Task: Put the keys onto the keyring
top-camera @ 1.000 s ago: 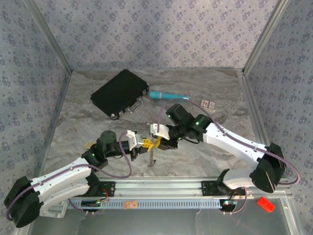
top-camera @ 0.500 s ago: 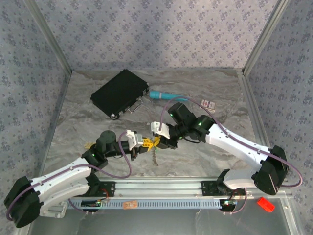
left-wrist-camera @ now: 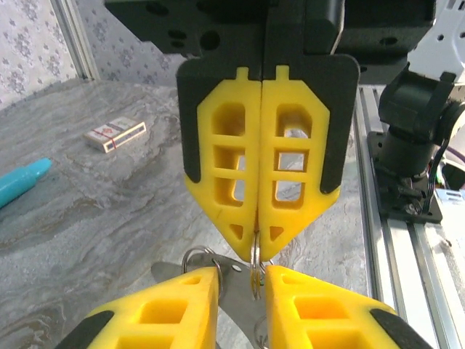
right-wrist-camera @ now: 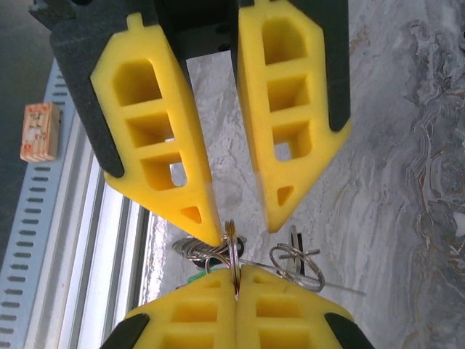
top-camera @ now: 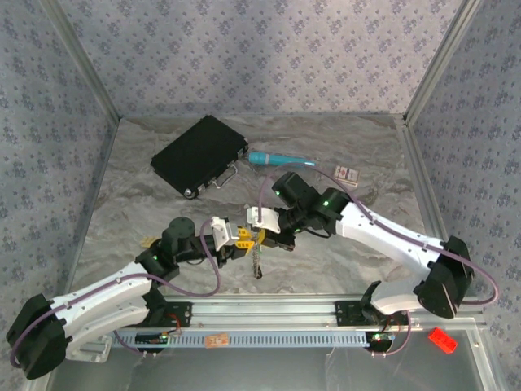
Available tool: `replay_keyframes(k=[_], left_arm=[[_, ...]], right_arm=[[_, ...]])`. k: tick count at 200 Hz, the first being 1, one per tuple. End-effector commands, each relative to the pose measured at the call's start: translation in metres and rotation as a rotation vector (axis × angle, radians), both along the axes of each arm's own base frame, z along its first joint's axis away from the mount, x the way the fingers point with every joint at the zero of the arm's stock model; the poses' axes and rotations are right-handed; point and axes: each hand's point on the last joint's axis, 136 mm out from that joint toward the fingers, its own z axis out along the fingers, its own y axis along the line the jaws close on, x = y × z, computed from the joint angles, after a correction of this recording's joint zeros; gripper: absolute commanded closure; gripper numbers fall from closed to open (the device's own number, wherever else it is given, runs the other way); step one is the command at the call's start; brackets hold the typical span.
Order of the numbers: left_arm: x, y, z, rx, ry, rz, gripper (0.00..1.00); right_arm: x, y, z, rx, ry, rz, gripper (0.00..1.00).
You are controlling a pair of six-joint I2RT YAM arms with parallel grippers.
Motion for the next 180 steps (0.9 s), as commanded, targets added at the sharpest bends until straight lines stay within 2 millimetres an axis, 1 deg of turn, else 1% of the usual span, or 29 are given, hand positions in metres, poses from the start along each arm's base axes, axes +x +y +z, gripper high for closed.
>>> replay_keyframes(k=[1, 16, 31, 53, 61, 71, 77, 83, 84, 87, 98, 109, 124, 145, 157, 166, 180], left_arm=[[0.000, -0.003, 0.016, -0.012, -0.036, -0.019, 0.81], [0.000, -0.004, 0.017, -0.015, -0.039, -0.023, 0.84], [-0.001, -0.005, 0.019, -0.020, -0.043, -0.029, 0.88], [-0.002, -0.005, 0.021, -0.028, -0.050, -0.034, 0.97], [-0.003, -0.004, 0.021, -0.032, -0.051, -0.035, 1.00], [-0.003, -0.004, 0.022, -0.040, -0.055, -0.035, 1.00], [-0.004, -0.004, 0.023, -0.048, -0.056, -0.034, 1.00], [-0.004, -0.003, 0.023, -0.056, -0.053, -0.034, 1.00], [-0.004, -0.003, 0.023, -0.058, -0.054, -0.034, 1.00], [-0.004, -0.003, 0.024, -0.064, -0.054, -0.034, 1.00], [-0.005, -0.004, 0.026, -0.086, -0.052, -0.036, 1.00], [-0.006, -0.004, 0.028, -0.106, -0.048, -0.038, 1.00], [-0.007, -0.005, 0.030, -0.124, -0.044, -0.043, 1.00], [-0.008, -0.005, 0.032, -0.139, -0.040, -0.048, 1.00], [-0.008, -0.005, 0.032, -0.142, -0.039, -0.050, 1.00], [-0.008, -0.005, 0.033, -0.149, -0.038, -0.052, 1.00], [-0.008, -0.005, 0.034, -0.157, -0.038, -0.051, 1.00]], right_arm=[[0.001, 0.000, 0.010, -0.050, -0.062, 0.031, 1.00], [0.000, 0.005, 0.014, -0.038, -0.075, 0.045, 1.00], [-0.001, 0.008, 0.014, -0.048, -0.085, 0.054, 1.00], [-0.003, 0.009, 0.013, -0.052, -0.085, 0.058, 1.00], [-0.003, 0.009, 0.014, -0.037, -0.084, 0.050, 0.91], [-0.001, 0.008, 0.017, -0.001, -0.082, 0.030, 0.82], [-0.001, 0.007, 0.019, 0.027, -0.073, 0.021, 0.80], [0.001, 0.008, 0.028, 0.074, -0.068, 0.008, 0.78], [-0.001, 0.007, 0.022, 0.068, -0.056, 0.006, 0.77], [-0.001, 0.005, 0.019, 0.077, -0.038, -0.001, 0.76], [-0.002, 0.005, 0.022, 0.139, 0.009, -0.015, 0.75], [-0.003, 0.007, 0.029, 0.204, 0.049, -0.016, 0.74], [-0.002, 0.008, 0.033, 0.250, 0.085, -0.028, 0.75], [-0.002, 0.008, 0.028, 0.257, 0.099, -0.033, 0.75], [-0.002, 0.008, 0.026, 0.257, 0.106, -0.034, 0.77], [-0.002, 0.008, 0.025, 0.256, 0.107, -0.036, 0.80], [-0.002, 0.007, 0.024, 0.255, 0.111, -0.034, 0.89]])
